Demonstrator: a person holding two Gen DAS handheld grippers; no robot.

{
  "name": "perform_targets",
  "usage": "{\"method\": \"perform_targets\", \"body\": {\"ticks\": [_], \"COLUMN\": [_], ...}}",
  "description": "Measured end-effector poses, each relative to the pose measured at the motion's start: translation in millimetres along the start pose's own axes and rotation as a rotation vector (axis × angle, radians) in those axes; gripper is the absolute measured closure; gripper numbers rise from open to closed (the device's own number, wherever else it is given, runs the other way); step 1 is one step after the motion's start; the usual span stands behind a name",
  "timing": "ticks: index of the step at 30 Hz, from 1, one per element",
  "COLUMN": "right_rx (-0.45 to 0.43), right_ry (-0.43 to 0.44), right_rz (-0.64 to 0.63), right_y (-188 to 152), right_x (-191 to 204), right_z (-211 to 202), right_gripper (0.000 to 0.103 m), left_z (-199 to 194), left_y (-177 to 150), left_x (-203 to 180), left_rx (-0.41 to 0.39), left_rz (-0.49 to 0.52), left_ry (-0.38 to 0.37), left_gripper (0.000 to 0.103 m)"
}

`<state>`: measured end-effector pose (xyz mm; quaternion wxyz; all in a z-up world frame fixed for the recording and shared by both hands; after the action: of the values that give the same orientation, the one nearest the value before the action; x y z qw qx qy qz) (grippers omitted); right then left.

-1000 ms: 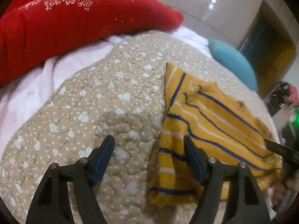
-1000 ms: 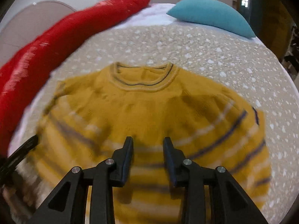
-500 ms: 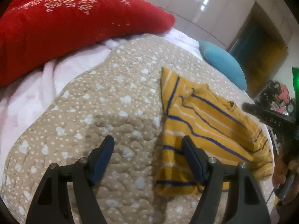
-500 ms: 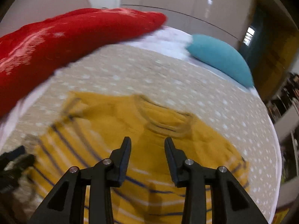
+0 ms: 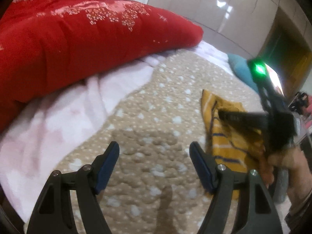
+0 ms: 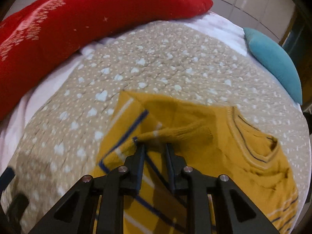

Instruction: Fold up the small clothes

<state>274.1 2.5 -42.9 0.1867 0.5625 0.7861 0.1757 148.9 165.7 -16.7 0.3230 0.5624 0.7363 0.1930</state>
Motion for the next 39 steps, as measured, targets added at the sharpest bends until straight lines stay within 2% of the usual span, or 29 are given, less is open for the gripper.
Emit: {"method": "perform_targets", "body": {"ticks": [4, 6, 8, 11, 13, 16, 18, 21, 24, 29, 30, 31, 32, 34, 39], "right_rx": [0.02, 0.023, -0.013, -0.061, -0.064, -0.044, -0.033, -0.038, -0.014, -0.019, -0.025, -0.029, -0.03, -0.038, -0.086], "right_ry": [-0.016, 0.001, 0.031, 0.1, 0.148, 0.224, 0.236, 0.189, 0.136, -0.074, -0.08, -0.09, -0.115, -0.075, 0.101], "right_rz": [-0.001, 0.001, 0.022, 0.038, -0.022, -0.118, -0.173, -0.206, -0.187, -0.23, -0.215, -0.184, -0.162, -0.111, 0.079], "right_y": [9, 11, 12, 2, -17, -53, -70, -78, -76, -77, -77, -75, -74, -71, -62], "right_x": [2, 1, -5, -5, 7, 33, 49, 64, 71, 75, 75, 71, 66, 57, 17], "right_z": [8, -1, -19, -53, -73, -91, -94, -87, -65, -33, -33, -34, -35, -40, -76], "right_gripper": [0.08, 0.08, 0.078, 0.068, 0.052, 0.046, 0.042, 0.037, 0.036, 0.035, 0.042, 0.066, 0.073, 0.083, 0.087], "left_z": [-3, -2, -3, 1, 3, 3, 3, 2, 2, 0, -1, -2, -4, -8, -28], "left_y": [-2, -3, -4, -3, -3, -3, -4, -5, -6, -7, -7, -7, -6, -3, 3], "left_x": [1, 1, 4, 14, 23, 33, 37, 45, 51, 55, 55, 55, 55, 52, 28], "left_rx": [0.005, 0.006, 0.008, 0.019, 0.025, 0.027, 0.023, 0.024, 0.028, 0.032, 0.029, 0.024, 0.016, 0.0, -0.062], "left_rz": [0.001, -0.001, -0.013, -0.059, -0.103, -0.151, -0.17, -0.203, -0.228, -0.234, -0.235, -0.237, -0.239, -0.241, -0.218], "left_ry": [-0.005, -0.004, 0.002, 0.005, 0.0, 0.003, 0.006, 0.008, 0.001, 0.003, 0.003, 0.004, 0.004, 0.003, -0.029], "left_gripper": [0.03, 0.03, 0.03, 0.03, 0.03, 0.03, 0.03, 0.03, 0.03, 0.03, 0.03, 0.03, 0.03, 0.03, 0.029]}}
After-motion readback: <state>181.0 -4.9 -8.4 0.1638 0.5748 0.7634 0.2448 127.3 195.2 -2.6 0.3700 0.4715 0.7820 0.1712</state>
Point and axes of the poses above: each gripper's, at about its wrist camera, not at the fingertips, and z roughly the way its jaws point, x to its left, y to its top, the point moved 8 cm from there along z, roughly the way its jaws point
